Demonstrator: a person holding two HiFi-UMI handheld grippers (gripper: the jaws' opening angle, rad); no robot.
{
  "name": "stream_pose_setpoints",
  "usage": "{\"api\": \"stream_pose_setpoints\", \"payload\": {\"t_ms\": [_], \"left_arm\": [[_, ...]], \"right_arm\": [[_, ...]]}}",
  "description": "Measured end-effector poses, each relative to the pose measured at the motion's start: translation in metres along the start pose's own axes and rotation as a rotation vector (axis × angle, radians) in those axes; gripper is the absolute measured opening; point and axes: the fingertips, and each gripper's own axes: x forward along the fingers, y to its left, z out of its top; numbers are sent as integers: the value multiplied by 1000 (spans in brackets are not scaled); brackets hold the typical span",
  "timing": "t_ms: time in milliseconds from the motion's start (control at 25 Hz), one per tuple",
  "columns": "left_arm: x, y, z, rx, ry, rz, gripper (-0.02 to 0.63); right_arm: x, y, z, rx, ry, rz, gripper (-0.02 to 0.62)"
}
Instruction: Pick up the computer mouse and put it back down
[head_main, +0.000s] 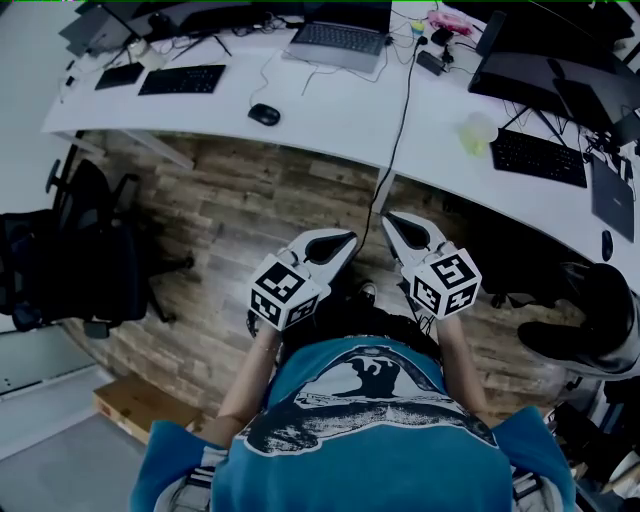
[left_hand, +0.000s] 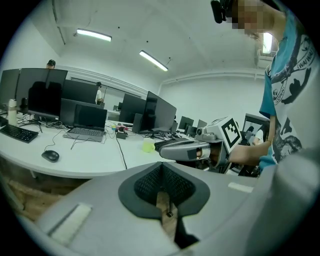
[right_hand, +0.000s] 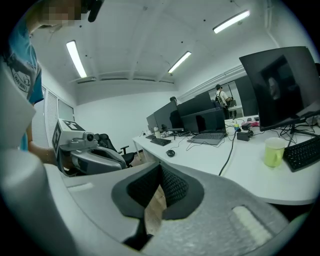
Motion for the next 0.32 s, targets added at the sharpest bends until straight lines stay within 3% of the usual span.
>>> {"api": "stream_pose_setpoints", "payload": {"t_ms": [320], "left_arm": [[1, -3, 0, -19, -11, 5, 14]], "right_arm": [[2, 4, -1, -3, -2, 4, 0]]}}
